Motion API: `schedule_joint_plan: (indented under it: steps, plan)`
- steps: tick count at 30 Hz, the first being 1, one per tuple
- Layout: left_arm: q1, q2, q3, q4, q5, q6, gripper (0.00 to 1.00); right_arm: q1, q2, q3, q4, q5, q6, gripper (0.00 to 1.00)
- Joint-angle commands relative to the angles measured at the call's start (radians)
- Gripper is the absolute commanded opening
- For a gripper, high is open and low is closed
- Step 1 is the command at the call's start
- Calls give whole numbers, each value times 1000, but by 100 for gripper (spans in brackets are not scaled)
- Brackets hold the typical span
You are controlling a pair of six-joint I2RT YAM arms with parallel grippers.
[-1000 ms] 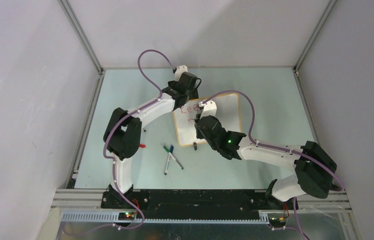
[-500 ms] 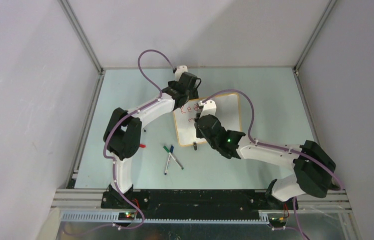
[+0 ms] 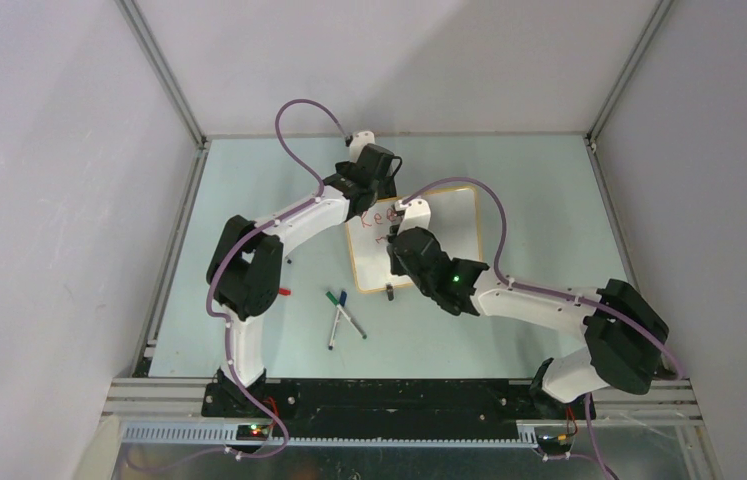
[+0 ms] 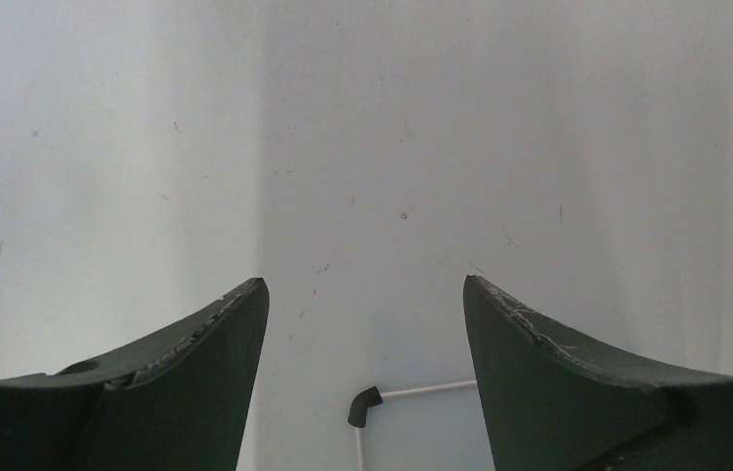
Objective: Write a sentence on the whiteboard
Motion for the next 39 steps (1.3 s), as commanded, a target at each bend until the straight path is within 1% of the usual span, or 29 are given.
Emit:
schedule_joint_plan:
  steps: [1, 23, 39]
  plan:
    - [-12, 1, 40, -15, -20, 16, 78, -6, 10, 47, 6, -3, 16, 0]
    - [-11, 1, 39, -17, -21, 17, 78, -9, 30, 63, -18, -41, 20, 0]
    - [-12, 1, 39, -18, -21, 18, 78, -12, 52, 96, -131, -35, 28, 0]
